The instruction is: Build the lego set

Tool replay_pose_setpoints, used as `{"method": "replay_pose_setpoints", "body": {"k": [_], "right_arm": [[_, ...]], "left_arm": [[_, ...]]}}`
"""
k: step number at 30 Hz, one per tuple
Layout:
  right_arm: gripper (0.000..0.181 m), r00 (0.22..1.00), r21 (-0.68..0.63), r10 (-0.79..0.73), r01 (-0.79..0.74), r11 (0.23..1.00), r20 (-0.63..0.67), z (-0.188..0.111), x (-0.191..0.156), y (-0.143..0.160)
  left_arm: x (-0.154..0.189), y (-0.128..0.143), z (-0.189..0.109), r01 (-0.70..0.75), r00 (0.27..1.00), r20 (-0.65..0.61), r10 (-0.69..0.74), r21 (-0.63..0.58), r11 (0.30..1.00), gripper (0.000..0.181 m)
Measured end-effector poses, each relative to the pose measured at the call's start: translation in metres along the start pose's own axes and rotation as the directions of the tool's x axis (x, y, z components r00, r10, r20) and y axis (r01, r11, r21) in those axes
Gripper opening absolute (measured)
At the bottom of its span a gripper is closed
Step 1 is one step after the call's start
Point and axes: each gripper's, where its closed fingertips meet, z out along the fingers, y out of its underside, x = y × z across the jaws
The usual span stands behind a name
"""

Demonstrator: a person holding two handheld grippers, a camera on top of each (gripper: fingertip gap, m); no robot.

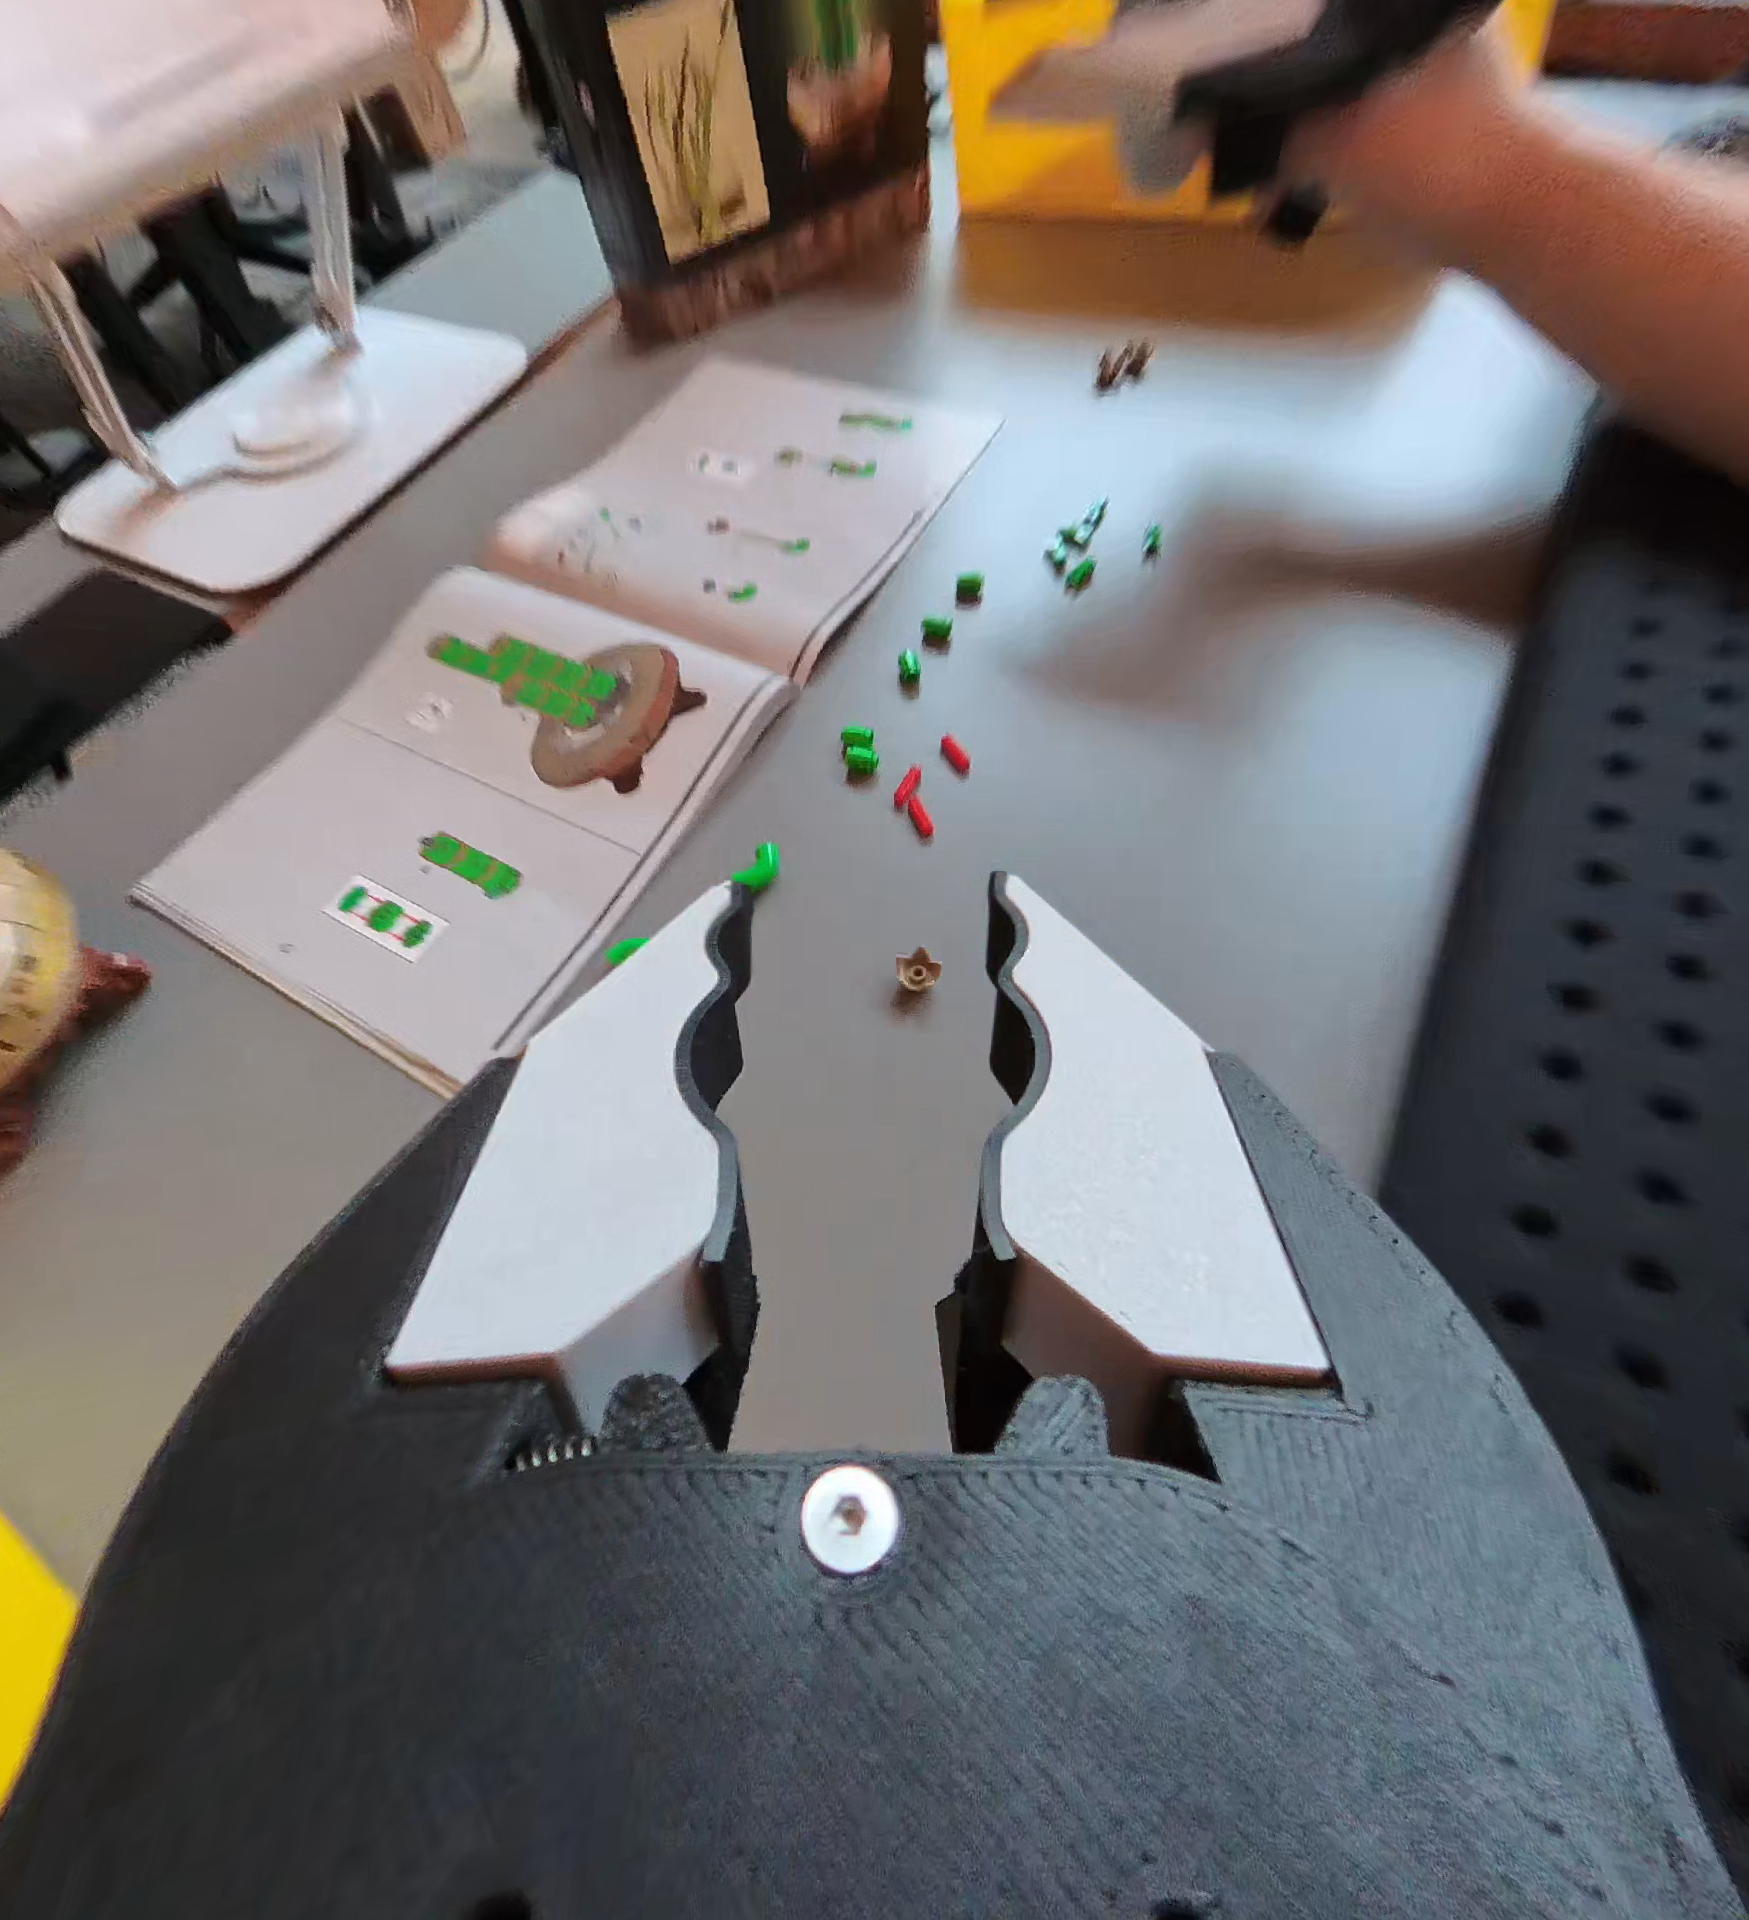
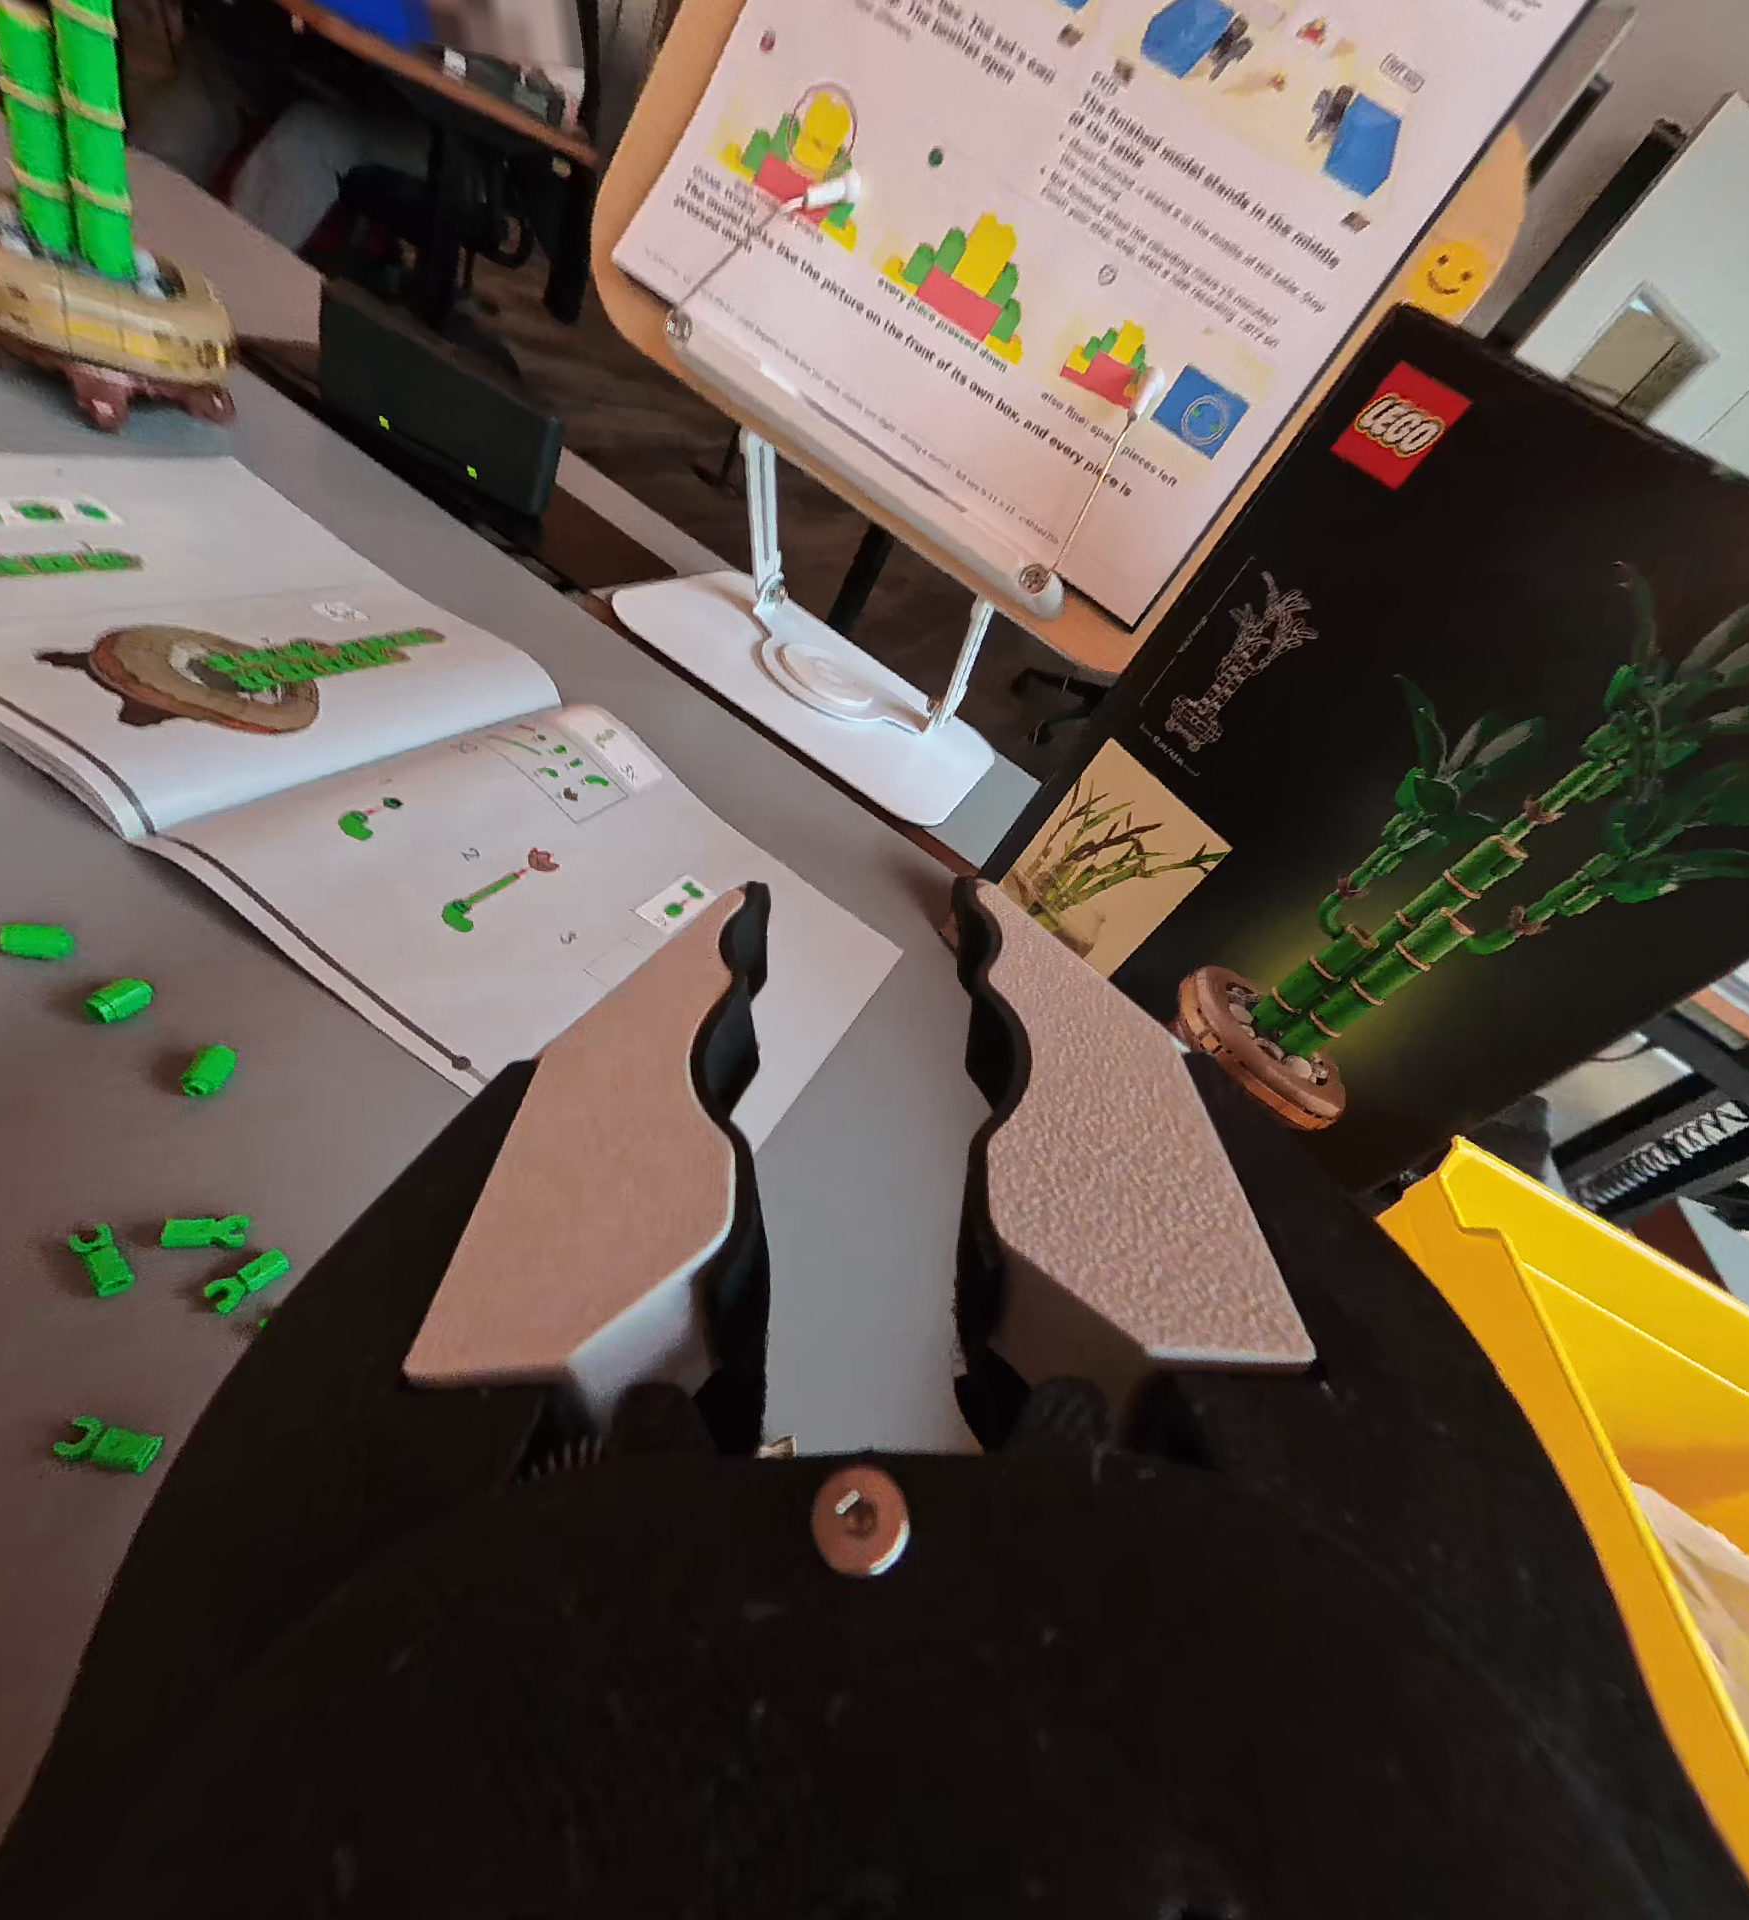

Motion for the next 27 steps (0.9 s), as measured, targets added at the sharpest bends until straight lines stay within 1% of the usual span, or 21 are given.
{"method": "replay_pose_setpoints", "body": {"k": [3, 5, 7, 10, 15, 17, 21, 24, 27], "right_arm": [[0.035, 0.998, 0.054, 0.055, -0.054, 0.997, -0.008, -0.012, 0.013, -0.008], [0.035, 0.997, 0.074, 0.075, -0.074, 0.994, -0.009, -0.018, 0.019, -0.011], [0.035, 0.997, 0.078, 0.082, -0.08, 0.994, -0.017, -0.024, 0.025, -0.013], [0.035, 0.994, 0.142, 0.113, -0.11, 0.984, -0.01, -0.036, 0.03, -0.028], [0.035, 0.987, 0.196, 0.16, -0.159, 0.968, 0.006, -0.046, 0.036, -0.041], [0.035, 0.986, 0.199, 0.168, -0.167, 0.966, 0.011, -0.047, 0.036, -0.041], [0.035, 0.986, 0.196, 0.166, -0.165, 0.967, 0.012, -0.046, 0.035, -0.041], [0.035, 0.985, 0.192, 0.171, -0.174, 0.966, 0.03, -0.046, 0.033, -0.041], [0.035, 0.986, 0.181, 0.164, -0.167, 0.969, 0.034, -0.045, 0.031, -0.04]], "left_arm": [[0.003, 0.026, 0.036, -0.003, 1.0, -0.031, 0.001, -0.053, 0.999, 0.037], [0.01, 0.037, 0.05, -0.046, 0.996, -0.081, 0.04, -0.073, 0.996, 0.031], [0.013, 0.046, 0.058, -0.097, 0.991, -0.098, 0.087, -0.092, 0.991, 0.035], [0.013, 0.058, 0.064, -0.126, 0.987, -0.114, 0.111, -0.144, 0.981, 0.037], [0.011, 0.066, 0.069, -0.073, 0.991, -0.123, 0.052, -0.172, 0.982, 0.029], [0.012, 0.069, 0.07, -0.067, 0.99, -0.136, 0.042, -0.182, 0.981, 0.025], [0.014, 0.075, 0.07, -0.08, 0.989, -0.139, 0.054, -0.191, 0.978, 0.023], [0.014, 0.075, 0.071, -0.077, 0.99, -0.133, 0.053, -0.186, 0.98, 0.022], [0.014, 0.075, 0.072, -0.071, 0.989, -0.141, 0.045, -0.188, 0.98, 0.015]]}}
